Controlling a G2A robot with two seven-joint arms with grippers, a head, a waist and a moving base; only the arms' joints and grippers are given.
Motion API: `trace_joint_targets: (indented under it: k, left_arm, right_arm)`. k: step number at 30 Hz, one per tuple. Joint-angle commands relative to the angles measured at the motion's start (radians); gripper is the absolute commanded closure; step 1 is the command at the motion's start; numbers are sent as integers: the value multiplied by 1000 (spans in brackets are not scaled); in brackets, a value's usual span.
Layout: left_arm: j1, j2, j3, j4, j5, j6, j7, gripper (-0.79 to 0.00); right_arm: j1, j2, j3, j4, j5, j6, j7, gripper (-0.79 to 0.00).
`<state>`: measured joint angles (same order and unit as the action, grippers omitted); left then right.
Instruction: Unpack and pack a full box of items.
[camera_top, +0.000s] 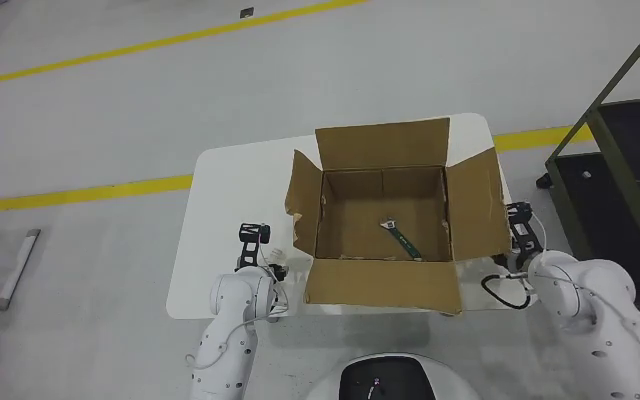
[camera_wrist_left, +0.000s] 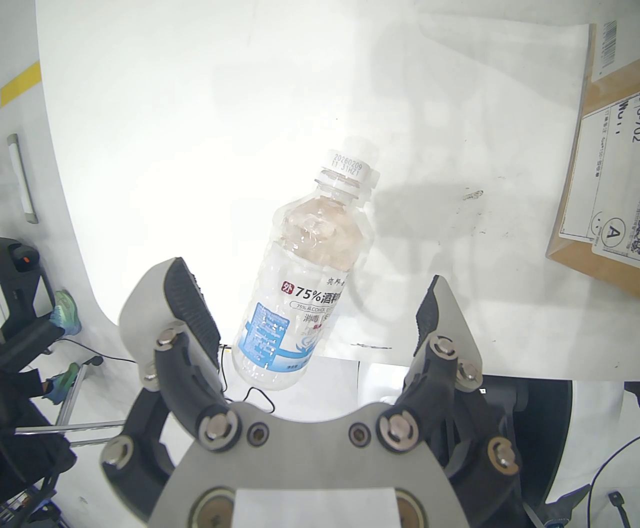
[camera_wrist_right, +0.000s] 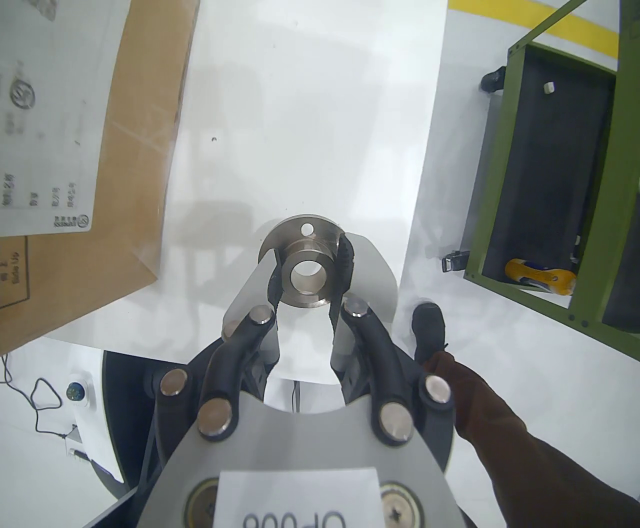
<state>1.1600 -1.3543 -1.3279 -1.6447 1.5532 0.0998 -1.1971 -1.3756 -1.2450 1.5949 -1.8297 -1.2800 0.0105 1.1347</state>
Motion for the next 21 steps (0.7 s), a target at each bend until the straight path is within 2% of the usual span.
trace_joint_targets:
  k: [1, 12, 13, 16, 18, 21]
  left_arm:
    - [0, 0, 0, 0, 0, 0, 0, -785]
    - [0, 0, 0, 0, 0, 0, 0, -785]
    - [0, 0, 0, 0, 0, 0, 0, -785]
    - [0, 0, 0, 0, 0, 0, 0, -785]
    - [0, 0, 0, 0, 0, 0, 0, -785]
    - [0, 0, 0, 0, 0, 0, 0, -785]
  right_arm:
    - [0, 1, -9, 13, -7, -4, 2, 0]
    - [32, 0, -66, 99, -37, 4, 3, 0]
    - [36, 0, -68, 104, -36, 5, 4, -37]
    - [42, 1, -72, 110, -41, 5, 8, -243]
    - [44, 1, -73, 109, -41, 3, 14, -302]
    - [45, 2, -73, 109, -43, -1, 18, -314]
